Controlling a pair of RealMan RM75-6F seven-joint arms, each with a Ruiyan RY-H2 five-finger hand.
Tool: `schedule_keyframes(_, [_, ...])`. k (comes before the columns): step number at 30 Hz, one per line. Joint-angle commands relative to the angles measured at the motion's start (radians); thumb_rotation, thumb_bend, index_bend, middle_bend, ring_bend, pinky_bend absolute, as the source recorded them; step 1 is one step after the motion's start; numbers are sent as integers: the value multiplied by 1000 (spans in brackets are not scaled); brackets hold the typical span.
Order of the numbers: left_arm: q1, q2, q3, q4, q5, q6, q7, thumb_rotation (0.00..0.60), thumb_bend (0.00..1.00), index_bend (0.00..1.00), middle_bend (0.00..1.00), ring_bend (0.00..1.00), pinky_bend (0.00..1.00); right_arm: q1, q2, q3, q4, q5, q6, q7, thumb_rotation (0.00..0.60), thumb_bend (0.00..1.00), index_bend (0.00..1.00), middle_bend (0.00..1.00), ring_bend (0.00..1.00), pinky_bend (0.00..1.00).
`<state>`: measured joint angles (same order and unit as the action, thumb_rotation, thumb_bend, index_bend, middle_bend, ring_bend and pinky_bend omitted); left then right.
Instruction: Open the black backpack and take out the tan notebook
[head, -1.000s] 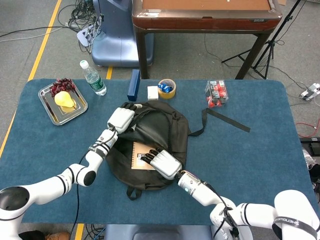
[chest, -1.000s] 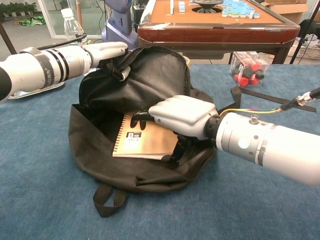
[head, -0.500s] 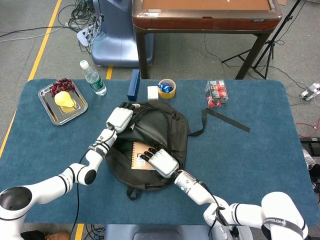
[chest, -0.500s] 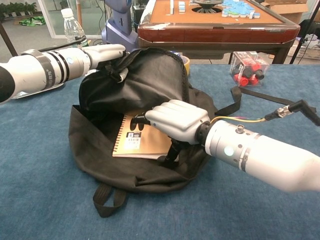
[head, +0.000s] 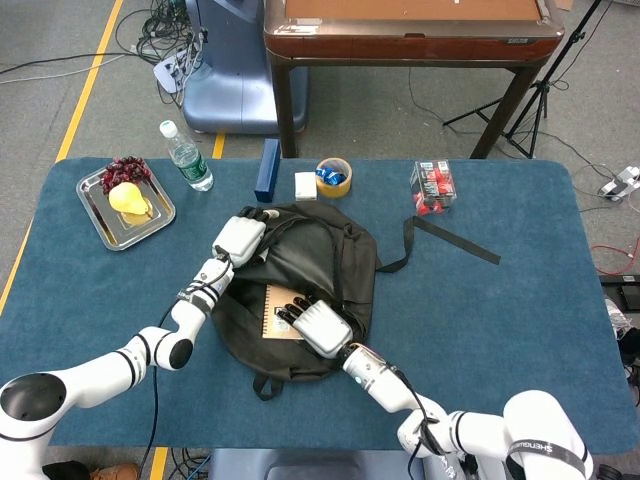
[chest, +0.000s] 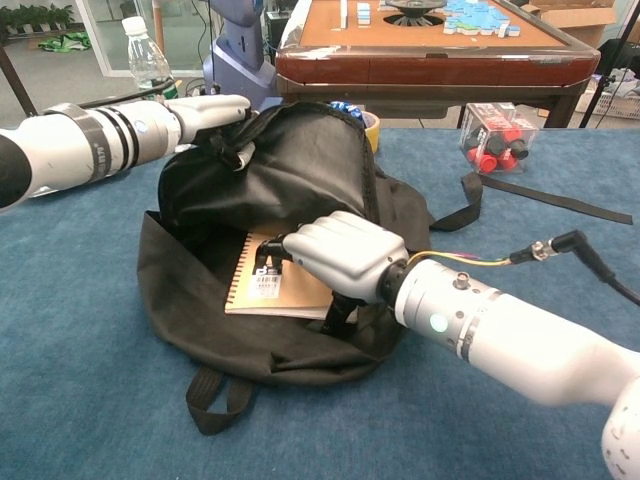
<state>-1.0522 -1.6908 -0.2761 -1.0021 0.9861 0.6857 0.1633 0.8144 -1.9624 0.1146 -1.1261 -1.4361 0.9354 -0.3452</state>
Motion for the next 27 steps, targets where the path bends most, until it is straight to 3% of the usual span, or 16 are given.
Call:
schedule_keyframes(1, [1,1,-1,-5,-5,-1,2,600,672,584,154,104,59,2,-21,-2,31,-10,11,7,600,183,245,250,192,277])
schedule_keyframes(21, [9,19,1,-35,-28,4,24,600,672,581,154,104,60,22,-116,9,202,-54,57,68,600,186,306,287,193,277])
schedule_keyframes(27, [10,22,2,-38,-32,1,23,600,672,581,154,104,60,27,-133,5,238,-76,78,84,600,334,334,310,196,277])
